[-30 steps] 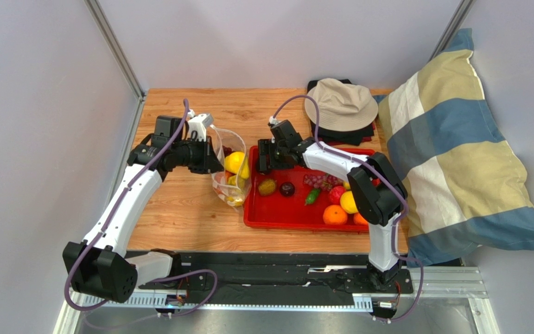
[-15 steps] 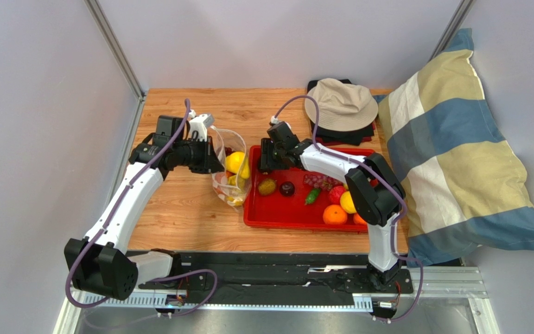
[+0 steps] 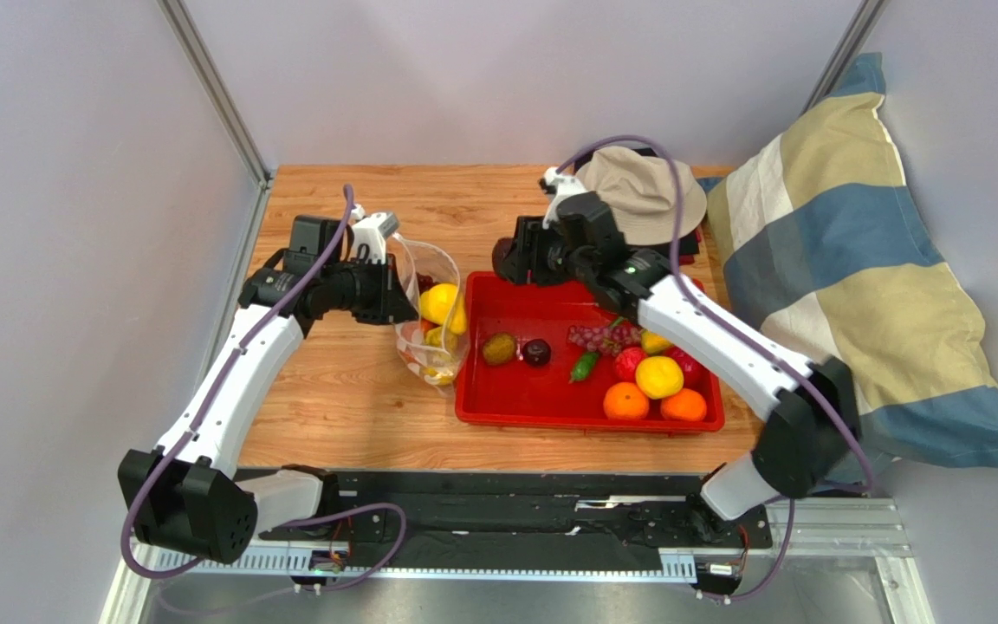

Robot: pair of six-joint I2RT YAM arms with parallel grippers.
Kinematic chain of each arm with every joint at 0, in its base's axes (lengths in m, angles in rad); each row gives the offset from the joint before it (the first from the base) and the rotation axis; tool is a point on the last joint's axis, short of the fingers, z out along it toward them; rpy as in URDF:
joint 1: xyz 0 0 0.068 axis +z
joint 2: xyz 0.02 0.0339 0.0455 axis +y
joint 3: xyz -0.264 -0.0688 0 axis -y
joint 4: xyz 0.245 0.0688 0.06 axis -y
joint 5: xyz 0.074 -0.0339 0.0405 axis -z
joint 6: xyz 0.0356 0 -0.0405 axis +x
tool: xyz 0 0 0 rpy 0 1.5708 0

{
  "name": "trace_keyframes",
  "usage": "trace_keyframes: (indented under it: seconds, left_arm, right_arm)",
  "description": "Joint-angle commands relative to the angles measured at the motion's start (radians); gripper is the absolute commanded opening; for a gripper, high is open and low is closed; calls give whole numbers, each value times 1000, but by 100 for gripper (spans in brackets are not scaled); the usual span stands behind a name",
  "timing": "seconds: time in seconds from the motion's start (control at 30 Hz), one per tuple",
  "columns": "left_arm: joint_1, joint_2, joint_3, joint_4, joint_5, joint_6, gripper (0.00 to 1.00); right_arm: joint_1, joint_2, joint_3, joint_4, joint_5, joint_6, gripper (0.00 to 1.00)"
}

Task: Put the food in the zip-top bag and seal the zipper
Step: Pick up the fake vegetable from the bin, then place the fake vegetable in the zipper food storage bag.

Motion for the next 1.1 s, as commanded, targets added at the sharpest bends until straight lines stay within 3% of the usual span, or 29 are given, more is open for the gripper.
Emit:
trace_keyframes:
  seconds: [0.0, 0.17, 0.53, 0.63, 0.67, 0.73, 0.77, 0.87, 1.03, 1.07]
  left_arm:
    - [1, -25, 56, -24, 13, -29, 0]
    - [-5, -22, 81, -63, 27, -43, 0]
    - [-9, -57, 89, -58, 44, -32, 0]
    - [-9, -62, 90, -55, 41, -32, 0]
    - [-9, -63, 92, -53, 39, -32, 0]
    - [-9, -66, 90, -52, 41, -34, 0]
    - [-9, -71, 86, -49, 42, -35, 0]
    - [-9, -69, 75, -38, 45, -38, 0]
    - [-9, -75, 60, -30, 53, -37, 0]
    - [-9, -77, 56, -24, 53, -37, 0]
  right_arm:
    - [28, -155, 39, 38, -122, -131, 1]
    - [112, -167, 119, 68, -193, -220, 0]
    - [198, 49, 222, 85, -231, -248, 1]
    - [200, 83, 249, 11, -207, -286, 23]
    - [202, 72, 254, -7, -201, -294, 45]
    - [199, 39, 254, -48, -188, -320, 67]
    - [199, 17, 252, -57, -191, -335, 84]
    - [191, -84, 237, -111, -199, -396, 100]
    - [78, -251, 197, -307, -262, -456, 100]
    - [42, -277, 170, -350, -298, -537, 99]
